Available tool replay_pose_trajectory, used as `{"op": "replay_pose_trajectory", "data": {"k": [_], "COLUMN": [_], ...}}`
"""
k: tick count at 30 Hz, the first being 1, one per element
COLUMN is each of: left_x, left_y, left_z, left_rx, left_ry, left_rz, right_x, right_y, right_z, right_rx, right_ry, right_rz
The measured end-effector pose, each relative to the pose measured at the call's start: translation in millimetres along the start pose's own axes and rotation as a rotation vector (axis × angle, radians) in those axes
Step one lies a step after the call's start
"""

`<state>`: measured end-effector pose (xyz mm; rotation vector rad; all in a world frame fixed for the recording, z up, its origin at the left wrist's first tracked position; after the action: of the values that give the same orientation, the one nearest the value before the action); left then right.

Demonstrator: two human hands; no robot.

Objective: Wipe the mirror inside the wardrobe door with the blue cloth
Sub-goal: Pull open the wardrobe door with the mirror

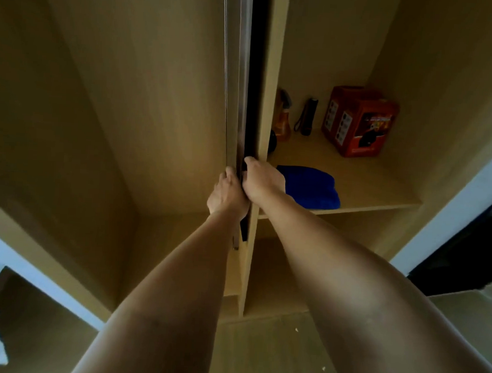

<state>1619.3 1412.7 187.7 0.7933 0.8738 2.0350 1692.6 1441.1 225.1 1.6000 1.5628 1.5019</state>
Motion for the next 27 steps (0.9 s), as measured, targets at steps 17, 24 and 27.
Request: {"op": "replay_pose_trajectory", "data": {"k": [17, 24, 27], "left_x": [3, -19, -34], "left_y": [-9, 6, 14], "left_z": [-19, -20, -21], "left_rx": [-0.02, -0.039, -0.058], "left_ry": [-0.174, -0.229, -0.23], "left_rz": [0.038, 0.121, 0.13], "right_x": [-2, -26, -39], "right_y": [-27, -14, -7], "right_z": [-2, -2, 0], "right_rx": [0.383, 0.314, 0.285], "right_ry": [-0.344, -0.321, -0.31], "right_rz": [-0.112, -0.062, -0.059]}}
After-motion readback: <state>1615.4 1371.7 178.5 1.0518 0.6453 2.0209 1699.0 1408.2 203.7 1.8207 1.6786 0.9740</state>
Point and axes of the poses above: each hand's wrist, its own x-axis towards the middle knuckle, its own y-axis out of the back of the hand, z = x × y, the point moved 3 cm from there along x, towards the middle knuckle, and after that the axes turned 10 degrees about z, right-handed, at the moved point
